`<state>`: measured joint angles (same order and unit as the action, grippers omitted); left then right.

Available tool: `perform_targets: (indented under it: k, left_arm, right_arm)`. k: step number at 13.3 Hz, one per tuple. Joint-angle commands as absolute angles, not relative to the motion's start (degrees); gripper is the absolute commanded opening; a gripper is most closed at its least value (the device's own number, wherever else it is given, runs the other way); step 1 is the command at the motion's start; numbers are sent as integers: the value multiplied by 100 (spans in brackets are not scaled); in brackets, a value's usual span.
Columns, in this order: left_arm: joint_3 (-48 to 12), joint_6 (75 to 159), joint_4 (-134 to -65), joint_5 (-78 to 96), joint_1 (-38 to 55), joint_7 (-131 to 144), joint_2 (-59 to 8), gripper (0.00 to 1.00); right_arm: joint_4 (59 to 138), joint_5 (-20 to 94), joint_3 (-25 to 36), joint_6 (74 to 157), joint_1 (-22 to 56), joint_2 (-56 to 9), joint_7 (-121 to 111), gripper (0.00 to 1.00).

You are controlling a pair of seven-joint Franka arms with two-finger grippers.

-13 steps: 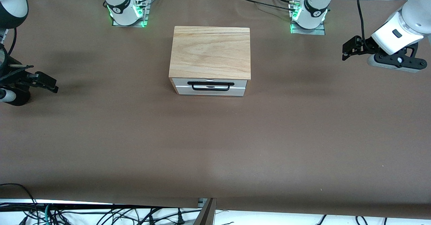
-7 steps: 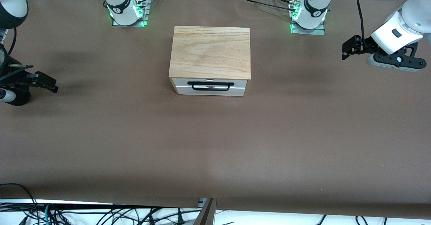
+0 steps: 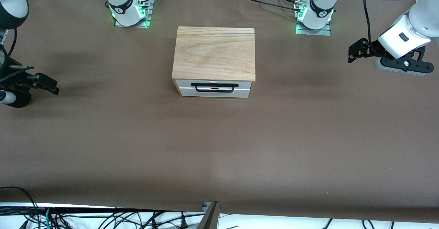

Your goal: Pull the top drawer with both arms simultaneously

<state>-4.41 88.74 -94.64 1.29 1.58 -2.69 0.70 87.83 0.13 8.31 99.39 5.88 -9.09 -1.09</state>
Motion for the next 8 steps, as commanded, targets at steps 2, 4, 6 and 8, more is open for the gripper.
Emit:
perform_targets:
  k: [2,4,6,8]
  left_arm:
    - [-448,8719,-9123,167,123,-246,-141,100]
    - [-448,8719,-9123,167,123,-237,-149,100]
    - [-448,8719,-9123,167,132,-237,-167,100]
    - [-448,8692,-9123,167,132,-246,-176,100]
  right_arm:
    - [8728,-18,791,9826,527,-879,-149,100]
    - [8728,-18,791,9826,519,-879,-149,100]
    - [8728,-26,791,9826,510,-879,-149,100]
    - [8728,-18,791,9826,518,-870,-149,100]
